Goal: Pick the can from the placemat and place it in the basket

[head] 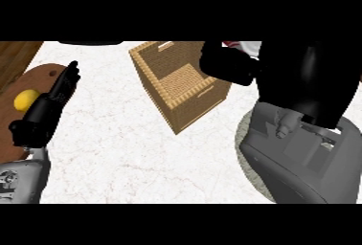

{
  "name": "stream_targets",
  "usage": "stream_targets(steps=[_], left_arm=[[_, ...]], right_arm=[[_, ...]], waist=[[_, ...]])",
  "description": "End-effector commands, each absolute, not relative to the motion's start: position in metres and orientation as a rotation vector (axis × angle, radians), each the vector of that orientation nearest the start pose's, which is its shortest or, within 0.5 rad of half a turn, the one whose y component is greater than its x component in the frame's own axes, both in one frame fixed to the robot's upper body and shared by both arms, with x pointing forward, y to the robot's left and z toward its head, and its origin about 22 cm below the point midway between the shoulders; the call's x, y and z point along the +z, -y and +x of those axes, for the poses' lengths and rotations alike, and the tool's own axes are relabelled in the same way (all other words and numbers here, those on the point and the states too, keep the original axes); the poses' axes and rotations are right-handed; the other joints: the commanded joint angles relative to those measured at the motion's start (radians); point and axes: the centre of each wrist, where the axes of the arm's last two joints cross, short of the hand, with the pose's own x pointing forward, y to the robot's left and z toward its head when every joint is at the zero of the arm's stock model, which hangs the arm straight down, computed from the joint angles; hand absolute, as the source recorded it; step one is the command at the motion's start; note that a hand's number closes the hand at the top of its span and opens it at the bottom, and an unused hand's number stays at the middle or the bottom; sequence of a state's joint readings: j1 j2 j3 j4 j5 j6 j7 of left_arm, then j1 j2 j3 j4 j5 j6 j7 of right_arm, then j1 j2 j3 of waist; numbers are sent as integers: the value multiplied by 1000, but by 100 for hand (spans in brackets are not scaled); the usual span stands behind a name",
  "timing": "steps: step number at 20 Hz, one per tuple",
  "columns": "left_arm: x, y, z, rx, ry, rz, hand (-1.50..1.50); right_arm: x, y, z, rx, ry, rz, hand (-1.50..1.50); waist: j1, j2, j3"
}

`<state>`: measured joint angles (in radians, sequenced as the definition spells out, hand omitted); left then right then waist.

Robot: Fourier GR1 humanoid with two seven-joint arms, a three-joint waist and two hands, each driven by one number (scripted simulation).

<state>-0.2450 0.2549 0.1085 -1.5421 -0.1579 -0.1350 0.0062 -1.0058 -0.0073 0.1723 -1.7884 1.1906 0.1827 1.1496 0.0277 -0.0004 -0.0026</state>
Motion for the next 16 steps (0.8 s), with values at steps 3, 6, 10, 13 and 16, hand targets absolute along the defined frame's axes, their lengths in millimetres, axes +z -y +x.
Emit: stream_targets(steps=[3,6,10,13,16], left_arm=[[70,-291,290,-408,1725,262,0],[85,-274,304,-414,1749,249,0],[68,-278,289,-428,1743,260,0],[73,-266,296,-406,1740,264,0],[76,-279,299,-415,1728,278,0]], right_arm=[[343,39,307,204,1402,-1147,150],[330,36,338,200,1344,-1102,150],[330,27,362,282,1240,-1072,150],[339,24,370,292,1212,-998,150],[323,20,382,336,1105,-1034,150]], waist=[[16,2,0],[24,11,0],[34,8,0],[19,6,1],[13,3,1]])
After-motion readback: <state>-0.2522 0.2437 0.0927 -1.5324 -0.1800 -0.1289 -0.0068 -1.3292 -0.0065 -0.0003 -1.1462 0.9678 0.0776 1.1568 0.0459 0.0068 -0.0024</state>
